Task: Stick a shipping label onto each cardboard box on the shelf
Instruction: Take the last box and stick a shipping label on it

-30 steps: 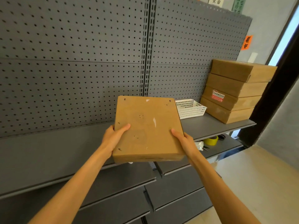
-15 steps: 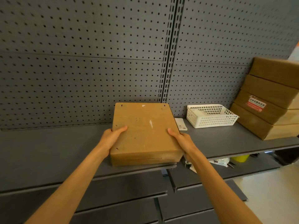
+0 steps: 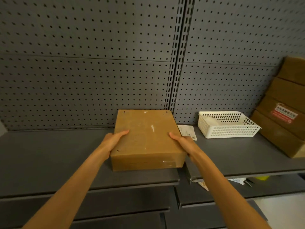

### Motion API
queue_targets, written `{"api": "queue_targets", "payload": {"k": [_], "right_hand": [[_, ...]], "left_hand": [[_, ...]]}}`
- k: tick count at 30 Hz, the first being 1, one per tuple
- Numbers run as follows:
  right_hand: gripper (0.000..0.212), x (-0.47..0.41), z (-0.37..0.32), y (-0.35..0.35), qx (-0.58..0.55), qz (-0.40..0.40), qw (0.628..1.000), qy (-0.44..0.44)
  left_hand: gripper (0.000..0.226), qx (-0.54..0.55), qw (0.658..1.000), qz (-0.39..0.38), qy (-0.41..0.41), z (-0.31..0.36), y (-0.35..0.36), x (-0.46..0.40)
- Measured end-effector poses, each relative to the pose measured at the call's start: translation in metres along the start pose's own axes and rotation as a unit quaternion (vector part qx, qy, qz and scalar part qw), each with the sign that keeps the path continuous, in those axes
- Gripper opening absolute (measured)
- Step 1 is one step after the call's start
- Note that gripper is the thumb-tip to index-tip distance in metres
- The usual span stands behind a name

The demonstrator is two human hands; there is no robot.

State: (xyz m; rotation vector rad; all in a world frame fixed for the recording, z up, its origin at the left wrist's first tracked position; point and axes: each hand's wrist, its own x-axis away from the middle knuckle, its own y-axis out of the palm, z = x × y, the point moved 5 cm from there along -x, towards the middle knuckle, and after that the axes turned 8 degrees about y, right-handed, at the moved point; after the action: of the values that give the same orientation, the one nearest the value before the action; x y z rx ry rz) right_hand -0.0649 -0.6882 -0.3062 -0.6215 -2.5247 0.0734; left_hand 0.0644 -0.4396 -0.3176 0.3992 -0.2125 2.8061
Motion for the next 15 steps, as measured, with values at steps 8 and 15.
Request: {"api": "queue_targets", "payload": {"k": [8,15], "right_hand": [[0.061,-0.014,-0.006,-0.002,0.067,-0.021,0.997,0.030],[0.066,-0.022,-0.002,-0.002,0.064,-0.021,0.998,0.019]], "left_hand": [[0.068,-0.016,1.000,0.015,-0.016,-0.002,-0.001,-0.004],[0.069,-0.038,0.999,0.015,-0.013,-0.001,-0.003,-0.002]]}}
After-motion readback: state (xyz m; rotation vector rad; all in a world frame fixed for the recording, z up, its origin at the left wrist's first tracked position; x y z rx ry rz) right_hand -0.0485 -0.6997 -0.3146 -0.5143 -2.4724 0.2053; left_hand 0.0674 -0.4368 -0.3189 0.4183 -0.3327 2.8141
